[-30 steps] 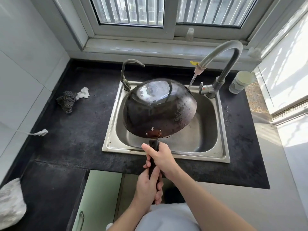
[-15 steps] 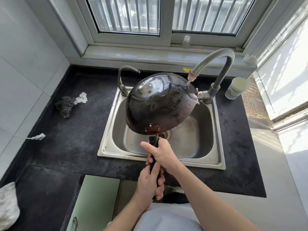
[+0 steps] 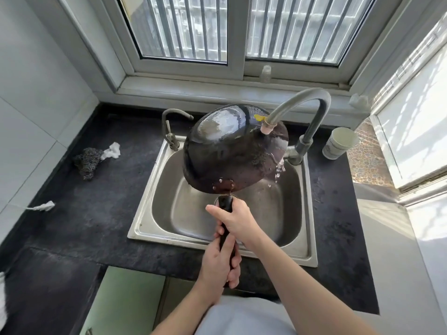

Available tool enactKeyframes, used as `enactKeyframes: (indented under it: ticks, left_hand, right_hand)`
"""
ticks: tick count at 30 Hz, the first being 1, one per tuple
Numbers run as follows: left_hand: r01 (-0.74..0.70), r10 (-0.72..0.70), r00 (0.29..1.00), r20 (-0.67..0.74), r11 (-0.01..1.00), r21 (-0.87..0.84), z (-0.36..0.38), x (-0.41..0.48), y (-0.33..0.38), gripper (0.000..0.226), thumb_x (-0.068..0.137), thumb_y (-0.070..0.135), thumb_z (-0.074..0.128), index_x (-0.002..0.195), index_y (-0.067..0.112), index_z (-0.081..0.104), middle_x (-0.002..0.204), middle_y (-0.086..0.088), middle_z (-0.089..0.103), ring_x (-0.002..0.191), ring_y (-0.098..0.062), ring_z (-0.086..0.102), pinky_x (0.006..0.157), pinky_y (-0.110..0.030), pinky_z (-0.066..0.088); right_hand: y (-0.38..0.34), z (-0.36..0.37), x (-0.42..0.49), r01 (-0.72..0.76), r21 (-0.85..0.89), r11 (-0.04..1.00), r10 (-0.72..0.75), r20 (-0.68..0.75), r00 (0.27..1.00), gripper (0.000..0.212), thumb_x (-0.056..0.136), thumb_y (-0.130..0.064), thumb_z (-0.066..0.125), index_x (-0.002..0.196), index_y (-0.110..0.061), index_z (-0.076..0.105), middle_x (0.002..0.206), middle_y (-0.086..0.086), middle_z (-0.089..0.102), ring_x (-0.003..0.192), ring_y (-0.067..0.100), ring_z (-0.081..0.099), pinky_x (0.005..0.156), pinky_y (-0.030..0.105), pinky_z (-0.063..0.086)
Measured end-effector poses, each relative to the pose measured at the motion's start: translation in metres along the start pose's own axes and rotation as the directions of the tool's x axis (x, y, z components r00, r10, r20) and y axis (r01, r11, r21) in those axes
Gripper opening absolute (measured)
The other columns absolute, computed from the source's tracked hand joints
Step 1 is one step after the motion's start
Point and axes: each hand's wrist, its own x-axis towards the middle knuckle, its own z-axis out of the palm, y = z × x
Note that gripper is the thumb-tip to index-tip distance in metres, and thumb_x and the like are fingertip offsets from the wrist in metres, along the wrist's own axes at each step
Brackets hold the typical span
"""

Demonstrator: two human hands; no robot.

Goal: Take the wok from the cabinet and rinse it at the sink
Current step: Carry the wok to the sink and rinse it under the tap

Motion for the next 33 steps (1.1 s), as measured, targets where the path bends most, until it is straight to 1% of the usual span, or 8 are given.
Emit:
enactKeyframes:
  ticks: [5, 9, 11, 15, 19, 26, 29, 33]
  left_hand:
    - [-0.021, 0.021, 1.000, 0.002, 0.999, 0.032, 0.020, 0.009, -0.001, 0.032, 0.101, 0.031, 0.046, 0.086, 0.004, 0.049, 0.053, -0.007, 0.044, 0.032, -0.016, 0.034, 0.033, -0.023, 0.033]
    - [-0.027, 0.026, 1.000, 0.012, 0.998, 0.051, 0.036, 0.016, -0.002, 0.032, 0.101, 0.031, 0.045, 0.087, 0.003, 0.051, 0.055, -0.008, 0.046, 0.033, -0.016, 0.037, 0.034, -0.023, 0.036]
    - [-0.035, 0.034, 0.999, 0.023, 0.998, 0.058, 0.043, 0.020, -0.002, 0.033, 0.101, 0.032, 0.045, 0.085, 0.003, 0.051, 0.055, -0.008, 0.046, 0.033, -0.016, 0.038, 0.034, -0.023, 0.037]
    - [-0.034, 0.033, 0.999, 0.018, 0.997, 0.068, 0.055, 0.024, -0.003, 0.033, 0.100, 0.032, 0.046, 0.080, 0.006, 0.051, 0.054, -0.007, 0.047, 0.033, -0.014, 0.038, 0.035, -0.022, 0.037]
    - [-0.013, 0.013, 1.000, 0.011, 0.999, 0.050, 0.060, 0.025, -0.005, 0.035, 0.100, 0.032, 0.046, 0.079, 0.005, 0.049, 0.052, -0.007, 0.045, 0.032, -0.015, 0.036, 0.034, -0.022, 0.035]
    - [-0.013, 0.012, 1.000, 0.025, 0.999, 0.043, 0.057, 0.029, -0.007, 0.035, 0.099, 0.033, 0.046, 0.079, 0.004, 0.048, 0.052, -0.006, 0.045, 0.030, -0.014, 0.036, 0.032, -0.022, 0.035]
    - [0.023, -0.024, 0.999, 0.036, 1.000, 0.014, 0.055, 0.031, -0.012, 0.033, 0.100, 0.031, 0.046, 0.079, 0.006, 0.047, 0.053, -0.006, 0.044, 0.031, -0.014, 0.035, 0.032, -0.021, 0.033]
    - [0.053, -0.054, 0.997, 0.046, 0.998, 0.019, 0.054, 0.034, -0.017, 0.032, 0.100, 0.031, 0.046, 0.079, 0.006, 0.048, 0.054, -0.006, 0.045, 0.033, -0.014, 0.036, 0.034, -0.022, 0.034]
  right_hand:
    - [0.002, -0.024, 0.004, -0.010, 0.036, 0.999, 0.010, 0.007, 1.000, 0.017, 0.093, -0.008, 0.066, 0.083, -0.007, 0.052, 0.054, 0.006, 0.048, 0.042, 0.017, 0.047, 0.061, 0.048, 0.058]
    - [0.003, -0.043, 0.006, -0.007, 0.031, 1.000, 0.007, -0.001, 1.000, 0.017, 0.091, -0.008, 0.066, 0.082, -0.008, 0.052, 0.053, 0.005, 0.049, 0.043, 0.017, 0.047, 0.063, 0.050, 0.057]
    - [0.002, -0.052, 0.007, -0.005, 0.042, 0.999, 0.005, 0.002, 1.000, 0.015, 0.092, -0.007, 0.065, 0.083, -0.007, 0.052, 0.052, 0.004, 0.050, 0.043, 0.017, 0.047, 0.063, 0.049, 0.057]
    - [-0.001, -0.065, 0.007, 0.002, 0.060, 0.998, -0.004, 0.031, 1.000, 0.015, 0.094, -0.005, 0.063, 0.083, -0.006, 0.053, 0.055, 0.005, 0.049, 0.044, 0.017, 0.047, 0.058, 0.041, 0.058]
    - [0.000, -0.069, 0.007, 0.005, 0.047, 0.999, -0.007, 0.047, 0.999, 0.016, 0.094, -0.005, 0.063, 0.083, -0.007, 0.051, 0.057, 0.008, 0.047, 0.042, 0.016, 0.048, 0.055, 0.039, 0.058]
    - [0.006, -0.068, 0.009, 0.012, 0.012, 1.000, -0.013, 0.032, 0.999, 0.020, 0.094, -0.007, 0.064, 0.080, -0.008, 0.050, 0.054, 0.006, 0.048, 0.042, 0.016, 0.049, 0.057, 0.041, 0.058]
    - [0.011, -0.069, 0.011, 0.025, -0.038, 0.999, -0.024, 0.023, 0.999, 0.020, 0.093, -0.009, 0.065, 0.079, -0.009, 0.050, 0.051, 0.003, 0.050, 0.041, 0.016, 0.049, 0.056, 0.040, 0.058]
    - [0.019, -0.072, 0.013, 0.015, -0.074, 0.997, -0.013, 0.023, 1.000, 0.022, 0.092, -0.014, 0.068, 0.080, -0.010, 0.050, 0.053, 0.004, 0.052, 0.044, 0.018, 0.051, 0.060, 0.046, 0.059]
